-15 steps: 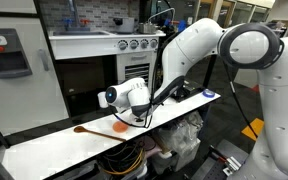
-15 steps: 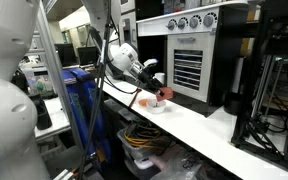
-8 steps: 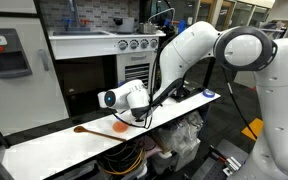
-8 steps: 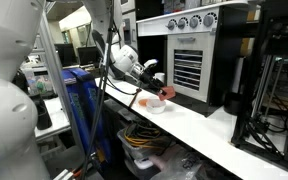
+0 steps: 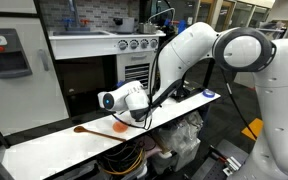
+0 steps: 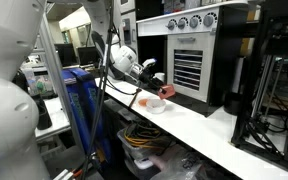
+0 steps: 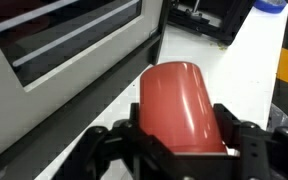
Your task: Pick the pink cup and pour the beans into the bowl
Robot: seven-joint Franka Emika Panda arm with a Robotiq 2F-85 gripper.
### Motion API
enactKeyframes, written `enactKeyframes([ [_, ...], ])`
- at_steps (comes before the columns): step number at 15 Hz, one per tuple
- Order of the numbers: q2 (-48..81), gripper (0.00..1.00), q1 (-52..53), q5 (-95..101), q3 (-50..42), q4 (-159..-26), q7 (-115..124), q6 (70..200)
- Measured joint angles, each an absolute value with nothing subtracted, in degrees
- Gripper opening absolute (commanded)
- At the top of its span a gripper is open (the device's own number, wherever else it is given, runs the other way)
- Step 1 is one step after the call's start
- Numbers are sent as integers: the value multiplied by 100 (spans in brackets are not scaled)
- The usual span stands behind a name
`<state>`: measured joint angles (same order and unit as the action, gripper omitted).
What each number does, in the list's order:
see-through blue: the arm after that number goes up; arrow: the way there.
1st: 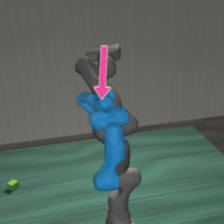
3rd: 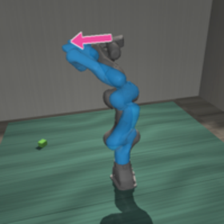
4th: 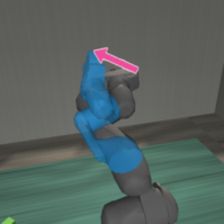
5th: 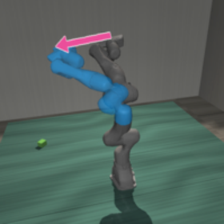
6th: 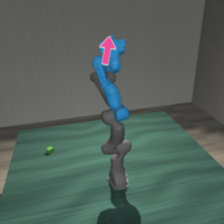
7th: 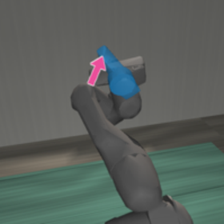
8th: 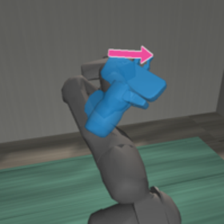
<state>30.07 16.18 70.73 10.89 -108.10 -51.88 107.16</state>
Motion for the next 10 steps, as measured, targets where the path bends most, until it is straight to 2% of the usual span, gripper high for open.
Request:
enactKeyframes([
  [10,3045,48,1694,7376,1097,-10800,-5077,10403],
])
